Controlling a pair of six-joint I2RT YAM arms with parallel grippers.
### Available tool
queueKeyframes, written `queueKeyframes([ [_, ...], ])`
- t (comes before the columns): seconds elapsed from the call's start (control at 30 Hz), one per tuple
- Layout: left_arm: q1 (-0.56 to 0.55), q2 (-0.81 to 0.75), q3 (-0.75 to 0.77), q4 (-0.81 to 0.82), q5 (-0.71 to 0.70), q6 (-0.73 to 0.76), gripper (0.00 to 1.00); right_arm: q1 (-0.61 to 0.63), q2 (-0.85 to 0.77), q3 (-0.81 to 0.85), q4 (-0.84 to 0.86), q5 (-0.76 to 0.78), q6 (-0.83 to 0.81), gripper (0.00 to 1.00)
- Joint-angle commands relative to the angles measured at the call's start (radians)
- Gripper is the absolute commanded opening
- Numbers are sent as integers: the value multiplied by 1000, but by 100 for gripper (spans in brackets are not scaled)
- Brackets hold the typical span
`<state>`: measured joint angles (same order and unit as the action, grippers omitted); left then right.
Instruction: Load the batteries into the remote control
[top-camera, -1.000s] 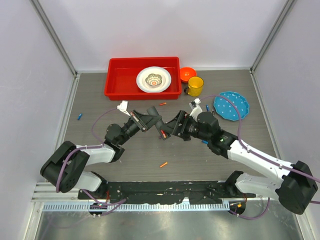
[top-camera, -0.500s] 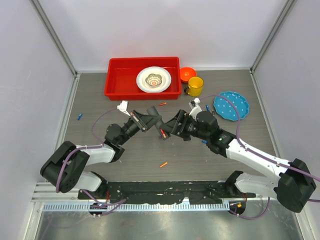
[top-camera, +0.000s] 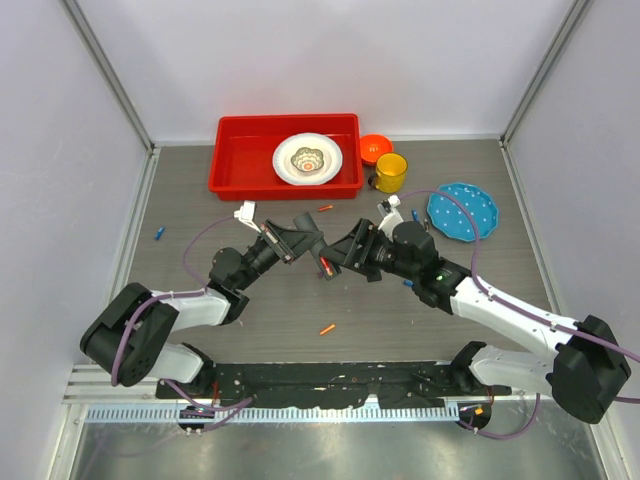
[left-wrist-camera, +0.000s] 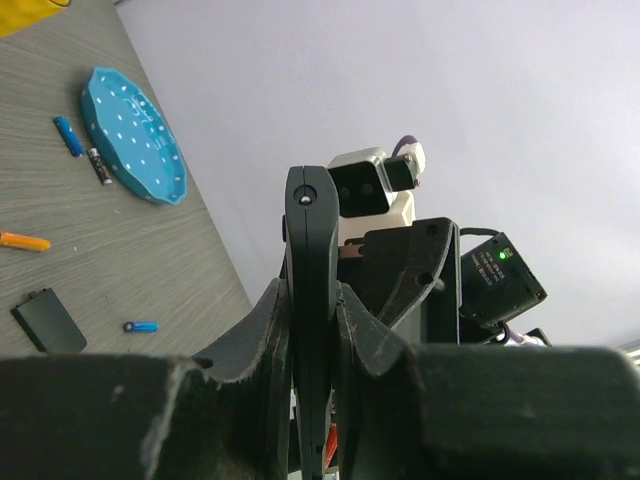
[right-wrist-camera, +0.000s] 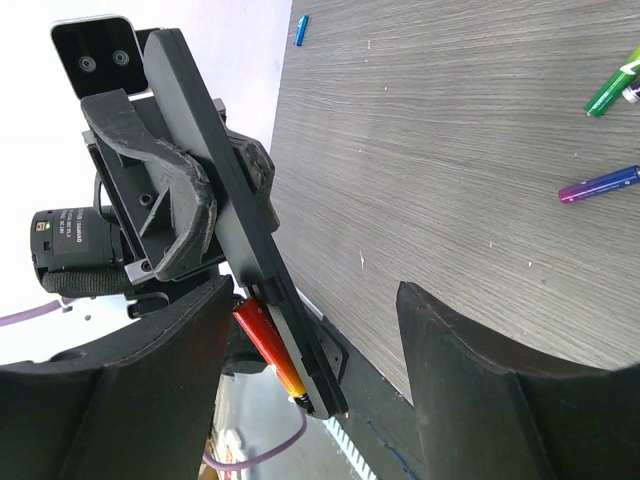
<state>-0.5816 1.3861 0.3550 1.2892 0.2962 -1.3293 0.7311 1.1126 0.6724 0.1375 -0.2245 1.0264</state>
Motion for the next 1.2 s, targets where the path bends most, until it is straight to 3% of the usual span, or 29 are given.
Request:
queueKeyframes([
  [0.0, -4, -30, 29, 257, 1, 8, 0, -2, -5, -10, 60, -19, 8, 71],
  [1.17, -4, -45, 59, 257, -58, 5, 0, -2, -10, -63, 76, -49, -2, 56],
])
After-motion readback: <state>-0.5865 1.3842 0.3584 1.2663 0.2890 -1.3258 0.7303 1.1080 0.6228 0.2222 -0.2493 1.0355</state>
